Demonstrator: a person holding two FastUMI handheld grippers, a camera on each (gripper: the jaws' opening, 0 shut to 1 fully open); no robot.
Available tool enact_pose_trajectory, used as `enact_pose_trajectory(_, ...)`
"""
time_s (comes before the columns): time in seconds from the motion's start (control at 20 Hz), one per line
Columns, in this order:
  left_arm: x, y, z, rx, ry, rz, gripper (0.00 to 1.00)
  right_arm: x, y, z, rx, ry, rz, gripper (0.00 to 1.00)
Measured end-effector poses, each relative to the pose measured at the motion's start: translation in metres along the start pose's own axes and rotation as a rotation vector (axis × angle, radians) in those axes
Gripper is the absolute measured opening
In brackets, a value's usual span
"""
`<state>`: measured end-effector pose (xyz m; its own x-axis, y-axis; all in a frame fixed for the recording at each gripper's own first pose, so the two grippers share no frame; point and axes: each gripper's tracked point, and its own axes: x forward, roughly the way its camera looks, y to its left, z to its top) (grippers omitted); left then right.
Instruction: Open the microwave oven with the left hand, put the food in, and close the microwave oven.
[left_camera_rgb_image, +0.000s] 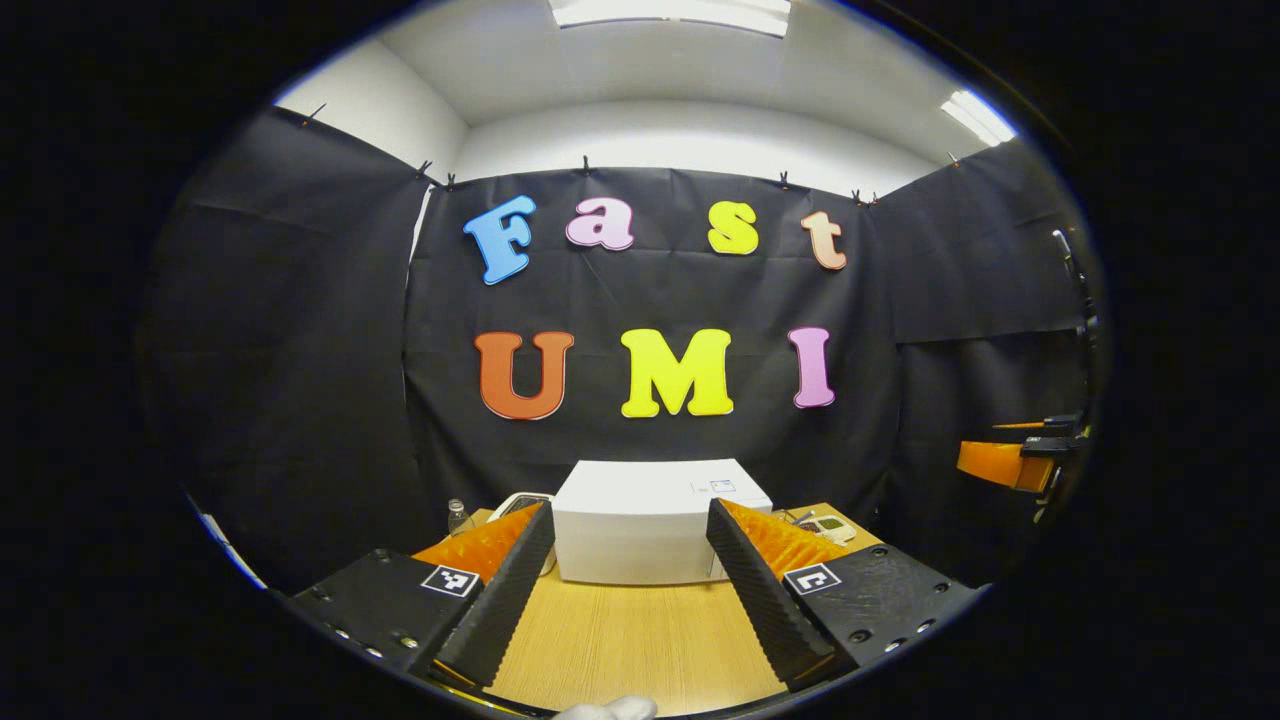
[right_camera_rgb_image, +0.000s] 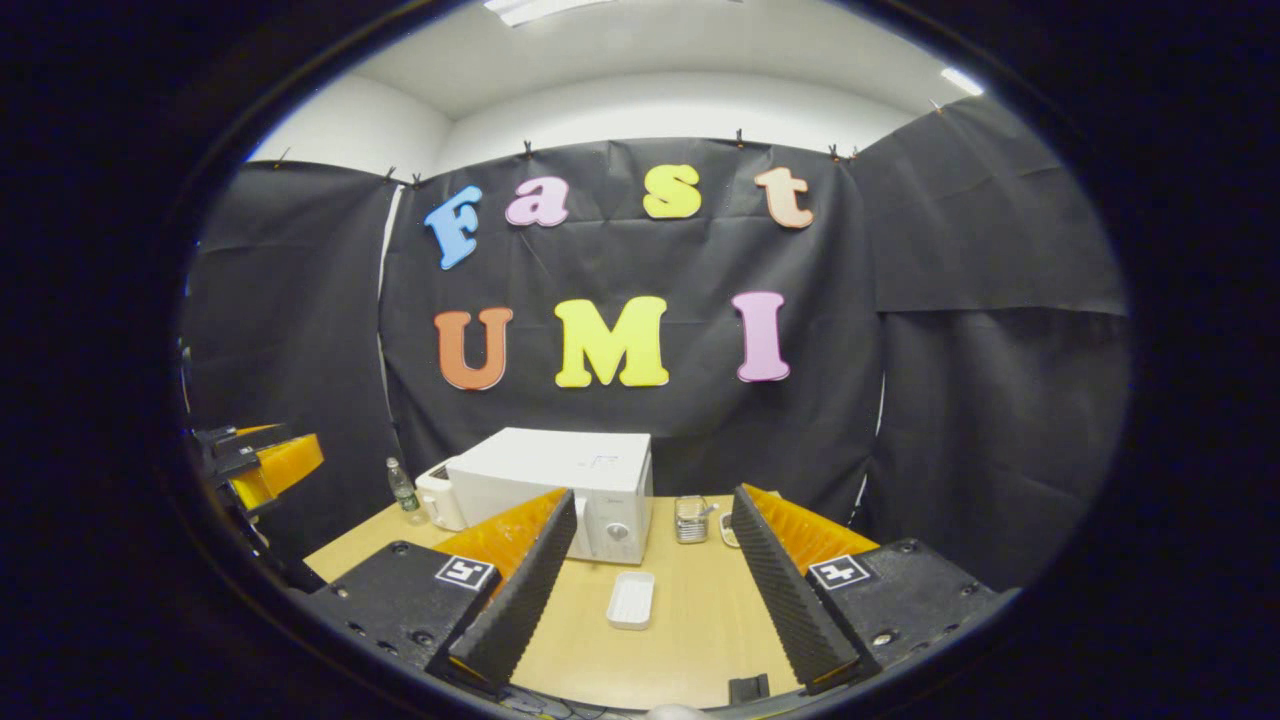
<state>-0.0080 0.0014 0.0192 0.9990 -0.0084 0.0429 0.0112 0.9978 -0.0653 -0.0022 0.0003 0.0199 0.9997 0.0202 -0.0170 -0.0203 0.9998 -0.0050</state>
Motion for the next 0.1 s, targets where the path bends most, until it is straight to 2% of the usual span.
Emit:
enact_pose_trajectory(0.05,0.0004,-0.0009,0.0023,-0.001,-0.001,-0.002,0.95,0.0008,0.0002,0.001,-0.001,0.0,0.002,0.99)
enact_pose_trajectory(0.1,0.0007,-0.0025,0.0028,-0.002,-0.004,-0.002,0.88,0.0013,0.0015,0.0019,0.004,0.001,0.007,0.92)
